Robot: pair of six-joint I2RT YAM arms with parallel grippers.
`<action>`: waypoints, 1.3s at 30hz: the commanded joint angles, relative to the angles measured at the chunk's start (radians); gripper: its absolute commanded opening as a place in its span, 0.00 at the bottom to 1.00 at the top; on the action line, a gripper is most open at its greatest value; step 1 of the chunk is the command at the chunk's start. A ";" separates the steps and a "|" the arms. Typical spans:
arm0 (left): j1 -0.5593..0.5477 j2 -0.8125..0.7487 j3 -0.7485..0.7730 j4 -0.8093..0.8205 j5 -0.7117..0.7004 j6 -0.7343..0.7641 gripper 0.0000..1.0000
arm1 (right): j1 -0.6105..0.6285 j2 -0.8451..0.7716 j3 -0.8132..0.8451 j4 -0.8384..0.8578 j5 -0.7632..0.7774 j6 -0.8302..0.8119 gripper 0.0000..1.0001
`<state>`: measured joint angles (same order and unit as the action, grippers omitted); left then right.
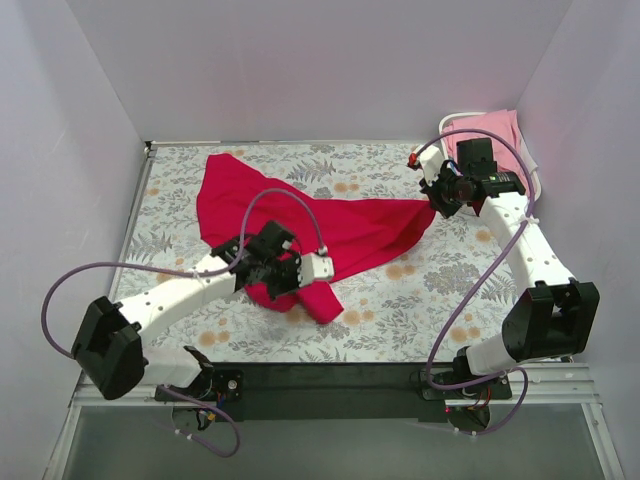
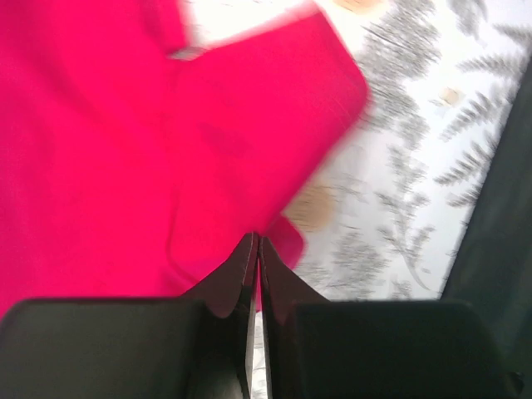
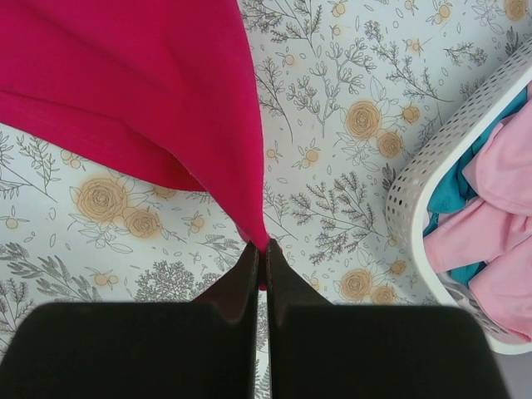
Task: Fold and stack the t-shirts
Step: Flatten the tshirt out
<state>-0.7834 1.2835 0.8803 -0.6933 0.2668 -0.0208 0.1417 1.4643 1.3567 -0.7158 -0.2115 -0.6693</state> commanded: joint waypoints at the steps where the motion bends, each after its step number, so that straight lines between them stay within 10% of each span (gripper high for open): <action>1: 0.157 0.130 0.201 -0.116 0.164 0.064 0.00 | 0.004 -0.010 -0.005 -0.007 -0.011 -0.013 0.01; 6: 0.380 0.522 0.500 -0.094 0.233 0.070 0.02 | 0.004 0.048 0.015 -0.007 -0.023 -0.001 0.01; 12: 0.578 0.795 0.924 -0.166 0.310 -0.163 0.43 | 0.004 0.094 0.025 -0.010 -0.023 0.001 0.01; 26: 0.413 0.222 0.275 0.029 0.145 -0.379 0.56 | 0.006 0.082 0.002 -0.010 -0.023 -0.004 0.01; 39: 0.125 0.333 0.114 0.195 -0.185 -0.522 0.54 | 0.006 0.068 -0.014 -0.013 -0.020 0.004 0.01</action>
<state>-0.6418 1.6020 0.9882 -0.5640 0.1894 -0.5068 0.1425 1.5700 1.3548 -0.7300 -0.2192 -0.6693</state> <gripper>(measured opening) 0.547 0.030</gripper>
